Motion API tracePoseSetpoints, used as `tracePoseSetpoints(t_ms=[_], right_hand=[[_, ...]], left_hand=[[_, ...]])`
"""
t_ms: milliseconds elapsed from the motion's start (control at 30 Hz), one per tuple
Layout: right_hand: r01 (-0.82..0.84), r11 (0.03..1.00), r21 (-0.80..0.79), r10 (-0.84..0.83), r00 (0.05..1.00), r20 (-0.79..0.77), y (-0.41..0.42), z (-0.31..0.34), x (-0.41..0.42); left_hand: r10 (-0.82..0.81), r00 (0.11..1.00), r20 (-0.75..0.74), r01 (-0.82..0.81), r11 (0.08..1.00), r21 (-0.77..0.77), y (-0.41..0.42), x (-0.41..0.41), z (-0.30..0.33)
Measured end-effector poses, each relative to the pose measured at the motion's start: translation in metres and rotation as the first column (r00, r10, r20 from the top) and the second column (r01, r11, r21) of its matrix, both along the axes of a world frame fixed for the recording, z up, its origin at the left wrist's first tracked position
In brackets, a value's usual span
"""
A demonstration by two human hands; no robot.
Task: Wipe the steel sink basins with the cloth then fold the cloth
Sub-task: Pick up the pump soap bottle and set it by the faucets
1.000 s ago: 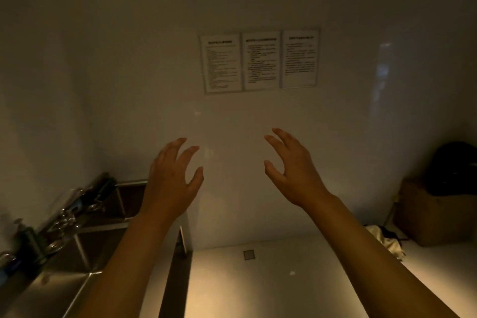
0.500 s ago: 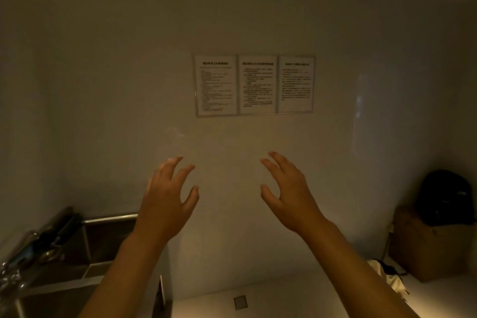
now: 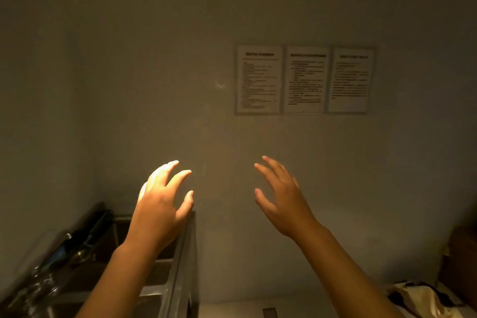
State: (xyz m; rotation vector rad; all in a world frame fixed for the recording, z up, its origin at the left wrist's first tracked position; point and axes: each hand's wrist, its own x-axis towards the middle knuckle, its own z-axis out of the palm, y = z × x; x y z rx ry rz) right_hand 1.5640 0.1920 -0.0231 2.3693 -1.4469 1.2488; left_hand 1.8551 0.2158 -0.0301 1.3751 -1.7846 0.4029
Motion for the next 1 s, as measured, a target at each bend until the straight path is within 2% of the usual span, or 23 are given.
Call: tracePoseSetpoints(t_ms=[233, 400, 533, 700, 1000], right_hand=[[-0.229, 0.973, 0.021, 0.229, 0.973, -0.006, -0.059, -0.028, 0.130], [-0.474, 0.877, 0.080, 0.477, 0.879, -0.016, -0.086, -0.055, 0.237], [-0.655, 0.739, 0.157, 0.663, 0.748, -0.002, -0.100, -0.075, 0.322], [-0.803, 0.548, 0.235, 0.821, 0.570, 0.032, -0.117, -0.093, 0.398], [-0.909, 0.223, 0.352, 0.962, 0.263, 0.070, -0.162, -0.115, 0.479]], left_hand=[[0.240, 0.969, -0.053, -0.237, 0.969, 0.068, 0.014, 0.114, -0.035], [0.473, 0.880, -0.038, -0.465, 0.875, 0.135, 0.056, 0.195, -0.063], [0.667, 0.744, -0.034, -0.654, 0.738, 0.167, 0.099, 0.239, -0.072], [0.831, 0.556, -0.034, -0.808, 0.549, 0.211, 0.129, 0.260, -0.086], [0.959, 0.265, -0.097, -0.904, 0.282, 0.322, 0.113, 0.240, -0.107]])
